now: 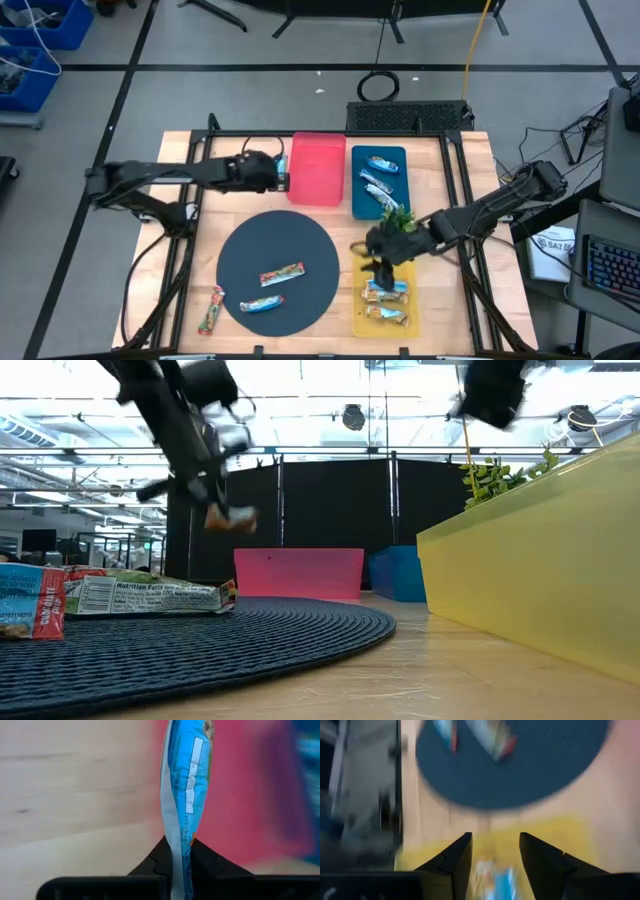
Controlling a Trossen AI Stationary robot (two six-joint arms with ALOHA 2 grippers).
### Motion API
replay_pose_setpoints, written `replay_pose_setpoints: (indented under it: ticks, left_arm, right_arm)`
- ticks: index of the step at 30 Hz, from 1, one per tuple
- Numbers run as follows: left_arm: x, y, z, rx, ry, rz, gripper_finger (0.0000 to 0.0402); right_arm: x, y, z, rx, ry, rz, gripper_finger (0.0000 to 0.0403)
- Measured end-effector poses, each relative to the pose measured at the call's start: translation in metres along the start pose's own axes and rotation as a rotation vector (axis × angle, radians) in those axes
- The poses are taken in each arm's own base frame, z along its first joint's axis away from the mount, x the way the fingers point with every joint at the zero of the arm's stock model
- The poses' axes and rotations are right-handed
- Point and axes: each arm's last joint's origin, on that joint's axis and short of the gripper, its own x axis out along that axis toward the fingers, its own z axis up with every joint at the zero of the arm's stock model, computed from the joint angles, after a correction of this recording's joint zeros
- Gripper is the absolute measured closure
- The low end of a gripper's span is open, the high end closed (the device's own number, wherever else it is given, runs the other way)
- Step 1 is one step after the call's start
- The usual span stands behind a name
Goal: Pick and place Granola Bars by type
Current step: Put the yellow granola bar into the yellow bin
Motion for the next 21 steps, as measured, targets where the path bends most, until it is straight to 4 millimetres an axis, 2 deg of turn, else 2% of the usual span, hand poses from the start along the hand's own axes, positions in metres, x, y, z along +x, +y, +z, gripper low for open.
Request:
replay_pose_setpoints:
  ticks: [8, 13, 17, 21]
  left_arm:
    - [-0.085, -0.031, -0.034, 0.338, -0.126, -0.48, 0.0367]
    - [-0.128, -0.054, -0.053, 0.481, -0.297, -0.825, 0.0368]
    - [-0.149, -0.064, -0.062, 0.497, -0.409, -0.981, 0.0368]
    - [-0.149, -0.068, -0.072, 0.518, -0.406, -0.997, 0.0368]
  right_arm:
    - [-0.037, 0.003, 0.054, -0.076, -0.595, 0.034, 0.0248]
    - [-0.048, -0.003, 0.075, -0.095, -0.771, 0.054, 0.0248]
    - [-0.05, -0.01, 0.082, -0.097, -0.812, 0.032, 0.0248]
    - [-0.055, -0.012, 0.09, -0.098, -0.897, 0.043, 0.0248]
